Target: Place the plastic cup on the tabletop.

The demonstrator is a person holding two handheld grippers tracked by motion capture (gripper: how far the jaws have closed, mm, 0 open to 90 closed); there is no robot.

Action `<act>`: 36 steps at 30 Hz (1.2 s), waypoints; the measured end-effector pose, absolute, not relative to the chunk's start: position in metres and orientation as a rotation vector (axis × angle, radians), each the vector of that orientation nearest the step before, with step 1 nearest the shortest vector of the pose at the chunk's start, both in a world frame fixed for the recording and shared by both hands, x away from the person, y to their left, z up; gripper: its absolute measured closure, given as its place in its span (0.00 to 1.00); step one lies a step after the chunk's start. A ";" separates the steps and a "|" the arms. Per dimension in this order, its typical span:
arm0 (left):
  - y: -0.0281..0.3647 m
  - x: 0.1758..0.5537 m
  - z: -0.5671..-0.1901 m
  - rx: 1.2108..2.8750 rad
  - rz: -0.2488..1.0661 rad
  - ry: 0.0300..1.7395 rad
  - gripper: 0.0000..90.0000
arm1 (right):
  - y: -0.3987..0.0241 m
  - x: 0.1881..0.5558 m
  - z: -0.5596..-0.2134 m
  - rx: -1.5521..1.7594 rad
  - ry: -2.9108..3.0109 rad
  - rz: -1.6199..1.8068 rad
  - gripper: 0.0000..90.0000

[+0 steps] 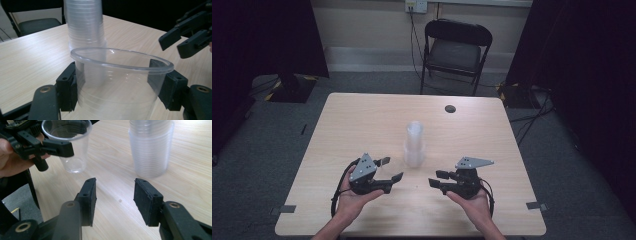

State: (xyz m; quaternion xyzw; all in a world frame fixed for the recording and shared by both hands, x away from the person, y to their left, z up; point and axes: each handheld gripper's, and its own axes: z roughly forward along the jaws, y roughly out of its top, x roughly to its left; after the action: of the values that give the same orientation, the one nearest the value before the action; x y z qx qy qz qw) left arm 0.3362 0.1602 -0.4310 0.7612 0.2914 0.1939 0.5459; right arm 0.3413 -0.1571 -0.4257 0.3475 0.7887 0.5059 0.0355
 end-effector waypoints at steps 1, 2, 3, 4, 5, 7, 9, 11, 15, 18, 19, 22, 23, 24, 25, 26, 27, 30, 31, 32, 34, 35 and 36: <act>0.163 0.337 -0.430 1.795 0.471 0.695 0.33 | -0.159 0.341 -0.426 1.074 2.414 1.550 0.57; 0.165 0.338 -0.428 1.790 0.469 0.707 0.33 | -0.161 0.340 -0.426 1.081 2.407 1.544 0.56; 0.167 0.339 -0.426 1.785 0.479 0.721 0.33 | -0.162 0.340 -0.426 1.079 2.402 1.542 0.56; 0.169 0.340 -0.425 1.781 0.490 0.719 0.33 | -0.164 0.340 -0.426 1.086 2.396 1.542 0.56; 0.171 0.341 -0.423 1.786 0.498 0.724 0.33 | -0.165 0.340 -0.426 1.090 2.391 1.542 0.56; 0.173 0.344 -0.421 1.783 0.506 0.732 0.33 | -0.168 0.340 -0.425 1.091 2.380 1.546 0.56; 0.175 0.349 -0.419 1.766 0.503 0.742 0.33 | -0.169 0.340 -0.425 1.100 2.371 1.544 0.56; 0.177 0.352 -0.419 1.766 0.512 0.761 0.33 | -0.170 0.340 -0.426 1.110 2.369 1.545 0.56; 0.184 0.365 -0.415 1.762 0.516 0.788 0.33 | -0.170 0.340 -0.427 1.107 2.381 1.537 0.55; 0.190 0.371 -0.413 1.763 0.529 0.792 0.33 | -0.172 0.339 -0.425 1.091 2.373 1.532 0.51; 0.191 0.373 -0.414 1.756 0.523 0.806 0.34 | -0.173 0.339 -0.424 1.090 2.368 1.526 0.49; 0.194 0.379 -0.416 1.726 0.516 0.832 0.34 | -0.177 0.338 -0.424 1.101 2.369 1.489 0.46; 0.196 0.382 -0.417 1.717 0.520 0.848 0.34 | -0.178 0.338 -0.425 1.105 2.374 1.476 0.45; 0.196 0.385 -0.418 1.715 0.524 0.856 0.34 | -0.180 0.338 -0.426 1.109 2.378 1.462 0.45; 0.198 0.389 -0.419 1.708 0.534 0.869 0.34 | -0.182 0.337 -0.427 1.114 2.376 1.460 0.45; 0.199 0.391 -0.419 1.707 0.535 0.878 0.34 | -0.184 0.337 -0.428 1.127 2.371 1.460 0.45; 0.200 0.395 -0.420 1.707 0.537 0.884 0.34 | -0.186 0.337 -0.429 1.130 2.365 1.464 0.45; 0.203 0.405 -0.422 1.720 0.564 0.914 0.33 | -0.189 0.336 -0.434 1.153 2.344 1.492 0.45; 0.204 0.408 -0.423 1.709 0.554 0.920 0.33 | -0.190 0.336 -0.435 1.160 2.344 1.496 0.45; 0.204 0.410 -0.423 1.698 0.547 0.922 0.33 | -0.189 0.336 -0.437 1.167 2.349 1.492 0.45; 0.204 0.415 -0.427 1.702 0.565 0.927 0.33 | -0.189 0.337 -0.438 1.169 2.355 1.486 0.45; 0.204 0.417 -0.429 1.714 0.580 0.924 0.33 | -0.188 0.337 -0.438 1.172 2.356 1.487 0.45; 0.204 0.418 -0.430 1.715 0.579 0.927 0.32 | -0.188 0.337 -0.438 1.171 2.356 1.488 0.45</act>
State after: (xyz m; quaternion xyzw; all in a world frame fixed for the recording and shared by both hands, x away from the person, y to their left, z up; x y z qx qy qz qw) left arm 0.4184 0.2043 -0.4304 0.7170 0.3879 0.2422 0.5261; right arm 0.3368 -0.1883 -0.4381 0.3867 0.7781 0.4915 0.0593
